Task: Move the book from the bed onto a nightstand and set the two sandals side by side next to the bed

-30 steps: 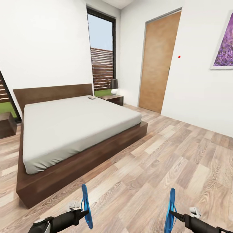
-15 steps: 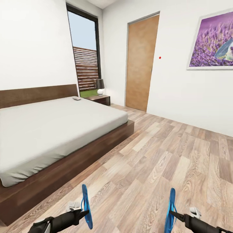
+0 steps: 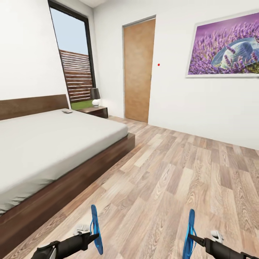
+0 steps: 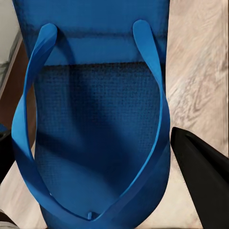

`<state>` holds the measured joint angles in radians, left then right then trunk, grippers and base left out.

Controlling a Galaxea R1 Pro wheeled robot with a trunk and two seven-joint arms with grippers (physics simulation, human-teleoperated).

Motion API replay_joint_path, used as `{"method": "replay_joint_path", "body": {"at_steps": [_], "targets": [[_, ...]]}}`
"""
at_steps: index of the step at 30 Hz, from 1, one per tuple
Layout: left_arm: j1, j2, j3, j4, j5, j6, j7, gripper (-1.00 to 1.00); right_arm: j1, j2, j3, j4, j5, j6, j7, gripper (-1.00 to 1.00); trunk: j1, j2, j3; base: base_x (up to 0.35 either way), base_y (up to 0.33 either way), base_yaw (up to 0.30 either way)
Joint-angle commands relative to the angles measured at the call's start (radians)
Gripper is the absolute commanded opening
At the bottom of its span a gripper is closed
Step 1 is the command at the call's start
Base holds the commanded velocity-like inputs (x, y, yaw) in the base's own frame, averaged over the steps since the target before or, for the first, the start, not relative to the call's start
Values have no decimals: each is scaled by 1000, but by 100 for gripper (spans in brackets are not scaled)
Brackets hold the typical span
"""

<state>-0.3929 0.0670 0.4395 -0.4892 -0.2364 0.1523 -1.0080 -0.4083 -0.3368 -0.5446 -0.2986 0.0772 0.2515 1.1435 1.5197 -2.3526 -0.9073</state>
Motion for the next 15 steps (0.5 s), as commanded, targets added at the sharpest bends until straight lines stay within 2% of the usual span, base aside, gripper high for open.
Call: {"method": "replay_joint_path", "body": {"at_steps": [1, 15], "targets": [[0, -1, 8, -2, -6, 10, -7, -100, -1, 1, -9, -1, 7, 9, 4, -100, 0, 0, -1, 0, 0, -283], [0, -1, 8, -2, -6, 10, -7, -100, -1, 1, -9, -1, 7, 9, 4, -100, 0, 0, -1, 0, 0, -283]]}}
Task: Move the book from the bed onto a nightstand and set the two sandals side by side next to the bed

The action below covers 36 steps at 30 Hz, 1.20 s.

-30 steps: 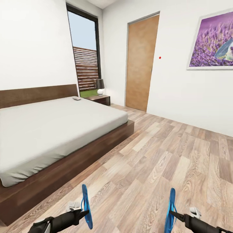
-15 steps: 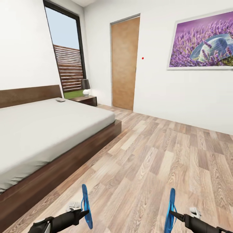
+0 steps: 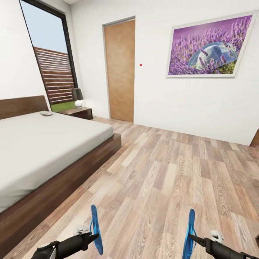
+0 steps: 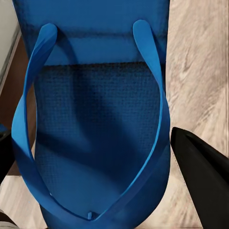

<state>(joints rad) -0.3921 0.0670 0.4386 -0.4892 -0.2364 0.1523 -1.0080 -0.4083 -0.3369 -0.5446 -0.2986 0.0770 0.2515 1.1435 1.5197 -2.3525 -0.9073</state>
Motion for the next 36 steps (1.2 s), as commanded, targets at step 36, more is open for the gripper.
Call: {"method": "replay_joint_path", "body": {"at_steps": [36], "targets": [[-1, -1, 8, 0, -6, 10, -7, -100, -1, 0, -9, -1, 7, 9, 5, -100, 0, 0, -1, 0, 0, -269]]}}
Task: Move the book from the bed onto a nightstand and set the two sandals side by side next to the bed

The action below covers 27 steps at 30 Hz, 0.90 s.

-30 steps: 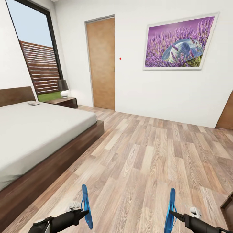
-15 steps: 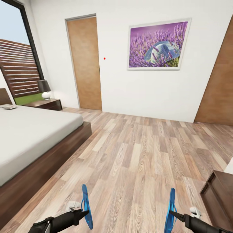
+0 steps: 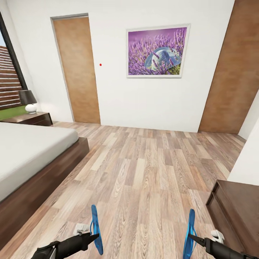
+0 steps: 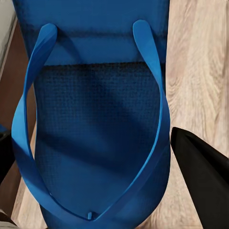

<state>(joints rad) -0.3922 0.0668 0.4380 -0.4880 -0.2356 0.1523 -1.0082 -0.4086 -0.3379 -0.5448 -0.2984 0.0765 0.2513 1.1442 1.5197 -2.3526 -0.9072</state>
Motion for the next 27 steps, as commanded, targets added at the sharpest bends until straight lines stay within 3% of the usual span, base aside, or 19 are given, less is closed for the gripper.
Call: {"method": "replay_joint_path", "body": {"at_steps": [1, 12, 27], "targets": [[-1, -1, 8, -1, -7, 10, -7, -100, -1, 1, -8, -1, 8, 9, 4, -100, 0, 0, -1, 0, 0, -53], [-1, -1, 9, -1, -7, 10, -7, -100, -1, 2, -7, -1, 8, 8, 2, -100, 0, 0, -1, 22, 0, -6], [-1, -2, 9, -1, -4, 10, -6, -100, -1, 3, -7, 0, 9, 8, -1, -100, 0, 0, -1, 307, 0, 0]]}}
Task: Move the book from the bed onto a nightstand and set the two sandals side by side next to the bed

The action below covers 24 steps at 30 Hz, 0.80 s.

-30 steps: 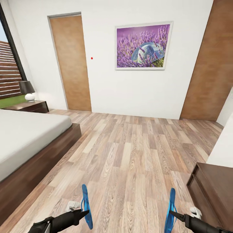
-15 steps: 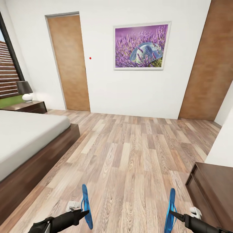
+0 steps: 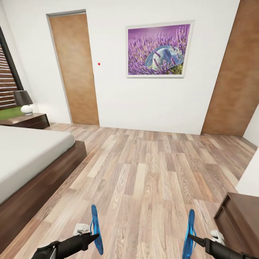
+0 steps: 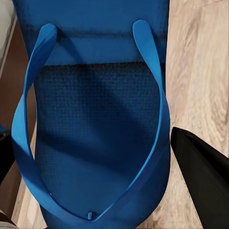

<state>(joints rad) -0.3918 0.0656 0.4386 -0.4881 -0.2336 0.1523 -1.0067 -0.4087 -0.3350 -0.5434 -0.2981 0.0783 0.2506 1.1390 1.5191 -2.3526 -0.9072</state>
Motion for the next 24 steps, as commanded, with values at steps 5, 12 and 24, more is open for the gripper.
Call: {"method": "replay_joint_path", "body": {"at_steps": [5, 12, 24], "targets": [[-1, -1, 9, -1, -7, 10, -7, -100, -1, 1, -9, -1, 8, 9, 4, -100, 0, 0, -1, 327, 0, 0], [-1, -1, 9, -1, -6, 10, -8, -100, -1, 1, -9, -1, 8, 9, 4, -100, 0, 0, -1, 327, 0, 0], [-1, -6, 9, -1, -6, 10, -8, -100, -1, 1, -9, -1, 7, 9, 6, -100, 0, 0, -1, 328, 0, 0]]}}
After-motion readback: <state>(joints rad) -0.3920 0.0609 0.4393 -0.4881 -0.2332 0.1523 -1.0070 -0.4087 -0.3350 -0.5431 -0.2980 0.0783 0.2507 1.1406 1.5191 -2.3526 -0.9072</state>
